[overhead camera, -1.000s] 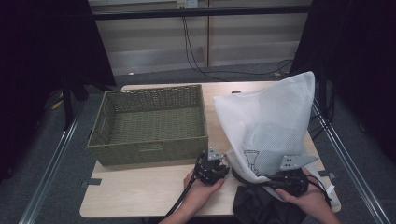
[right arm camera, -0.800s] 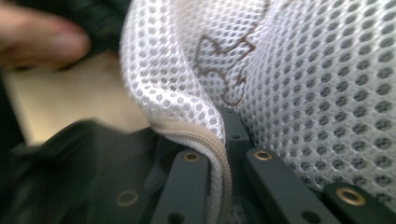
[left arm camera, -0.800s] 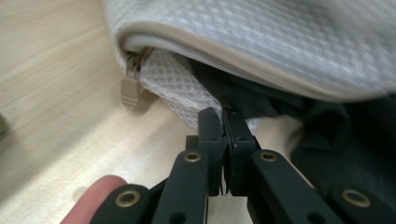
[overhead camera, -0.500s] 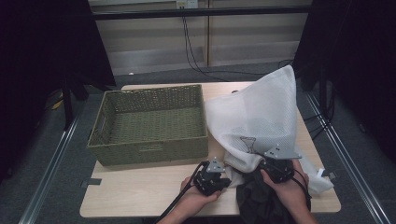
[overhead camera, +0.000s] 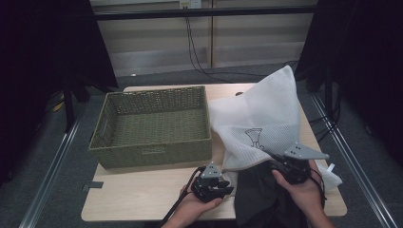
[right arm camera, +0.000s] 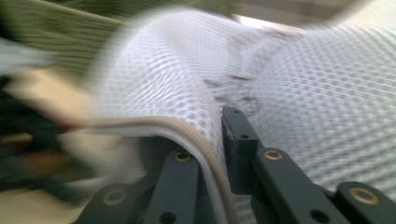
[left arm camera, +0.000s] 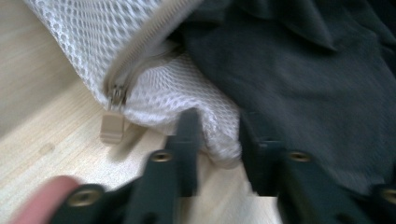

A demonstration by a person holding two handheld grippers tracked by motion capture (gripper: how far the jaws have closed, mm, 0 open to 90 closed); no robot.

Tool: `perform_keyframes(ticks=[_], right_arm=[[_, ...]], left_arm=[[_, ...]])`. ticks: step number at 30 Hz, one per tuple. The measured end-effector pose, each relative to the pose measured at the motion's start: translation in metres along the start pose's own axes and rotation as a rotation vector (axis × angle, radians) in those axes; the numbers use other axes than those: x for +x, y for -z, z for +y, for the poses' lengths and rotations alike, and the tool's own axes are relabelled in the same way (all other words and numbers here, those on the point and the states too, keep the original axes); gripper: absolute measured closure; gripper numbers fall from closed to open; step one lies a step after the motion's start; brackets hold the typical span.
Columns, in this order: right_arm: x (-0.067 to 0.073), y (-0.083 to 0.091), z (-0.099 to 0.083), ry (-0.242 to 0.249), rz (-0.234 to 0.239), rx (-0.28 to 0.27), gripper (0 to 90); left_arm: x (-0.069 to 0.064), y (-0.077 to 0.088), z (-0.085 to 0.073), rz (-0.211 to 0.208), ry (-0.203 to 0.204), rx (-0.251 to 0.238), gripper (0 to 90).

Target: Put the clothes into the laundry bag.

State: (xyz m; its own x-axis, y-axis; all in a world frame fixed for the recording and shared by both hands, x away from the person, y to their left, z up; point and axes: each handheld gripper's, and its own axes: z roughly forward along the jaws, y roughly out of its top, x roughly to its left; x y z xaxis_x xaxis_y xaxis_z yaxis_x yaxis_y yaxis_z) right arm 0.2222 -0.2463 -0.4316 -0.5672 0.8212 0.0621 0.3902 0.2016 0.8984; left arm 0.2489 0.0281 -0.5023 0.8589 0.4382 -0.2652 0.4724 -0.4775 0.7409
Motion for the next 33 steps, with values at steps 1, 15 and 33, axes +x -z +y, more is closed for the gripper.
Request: perform_keyframes(ticks=[1,15,33], right_arm=[[0.006,0.005,0.001,0.022,0.011,0.011,83.8],[0.012,-0.056,-0.032,0.055,-0.112,0.385,89.7],[-0.011,-0.023,0.001,-0.001,-0.039,0.133,87.9]], left_arm=[[0.0,-0.001,0.0,0.021,0.009,0.006,62.8],[0.001,-0.002,0.001,0.017,-0.009,0.06,88.3],[0.004,-0.002,-0.002,-0.042,0.015,0.042,87.4]])
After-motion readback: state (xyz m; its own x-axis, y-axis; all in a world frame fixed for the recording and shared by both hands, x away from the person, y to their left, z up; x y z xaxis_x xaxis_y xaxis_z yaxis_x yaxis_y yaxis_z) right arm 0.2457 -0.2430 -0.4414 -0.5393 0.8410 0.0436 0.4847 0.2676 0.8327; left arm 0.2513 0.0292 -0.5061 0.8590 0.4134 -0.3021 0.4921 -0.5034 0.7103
